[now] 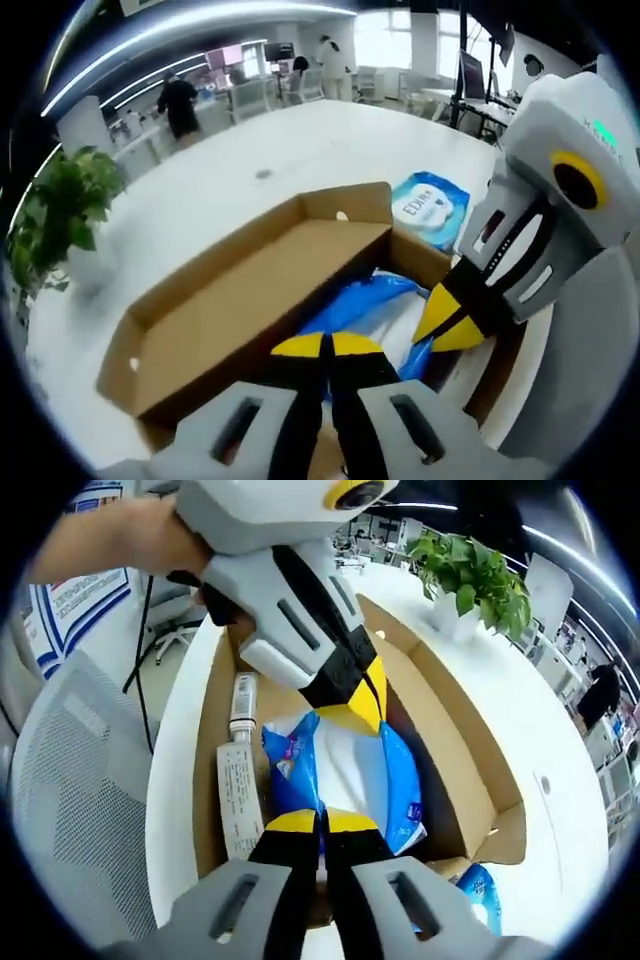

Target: Operate the shoe box by opening the lid, removing the specified soft item, and placing it in the target area until the item is outside and the box remains undamaged.

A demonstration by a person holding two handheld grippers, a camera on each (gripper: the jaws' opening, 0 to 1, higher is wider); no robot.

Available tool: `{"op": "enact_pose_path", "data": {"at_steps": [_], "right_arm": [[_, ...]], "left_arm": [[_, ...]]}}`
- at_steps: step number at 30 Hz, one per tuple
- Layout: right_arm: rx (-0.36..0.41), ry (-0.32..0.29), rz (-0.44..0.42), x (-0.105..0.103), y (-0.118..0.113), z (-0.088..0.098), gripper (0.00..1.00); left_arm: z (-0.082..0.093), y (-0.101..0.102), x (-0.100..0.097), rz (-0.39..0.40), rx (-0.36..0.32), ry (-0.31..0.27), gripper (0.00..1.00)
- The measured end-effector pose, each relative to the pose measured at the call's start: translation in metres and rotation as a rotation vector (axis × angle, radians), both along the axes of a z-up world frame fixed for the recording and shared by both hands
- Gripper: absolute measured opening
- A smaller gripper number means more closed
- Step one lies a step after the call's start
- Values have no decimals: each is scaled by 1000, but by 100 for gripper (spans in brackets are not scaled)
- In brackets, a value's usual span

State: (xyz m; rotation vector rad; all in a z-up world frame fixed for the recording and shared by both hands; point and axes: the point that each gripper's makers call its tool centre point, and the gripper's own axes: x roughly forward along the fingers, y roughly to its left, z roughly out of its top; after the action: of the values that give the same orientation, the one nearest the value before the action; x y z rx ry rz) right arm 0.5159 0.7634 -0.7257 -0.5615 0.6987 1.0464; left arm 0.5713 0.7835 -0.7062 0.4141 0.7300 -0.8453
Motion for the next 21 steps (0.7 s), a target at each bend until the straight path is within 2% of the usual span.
{"op": "enact_pose_path", "data": {"at_steps": [8, 21], "right_arm": [[13, -31, 12, 0, 2, 20, 0], [46, -86, 2, 5, -6, 68, 0]], "left_arm": [[17, 2, 1, 13, -20, -20, 0], [63, -5, 5, -6, -48, -70, 0]]}}
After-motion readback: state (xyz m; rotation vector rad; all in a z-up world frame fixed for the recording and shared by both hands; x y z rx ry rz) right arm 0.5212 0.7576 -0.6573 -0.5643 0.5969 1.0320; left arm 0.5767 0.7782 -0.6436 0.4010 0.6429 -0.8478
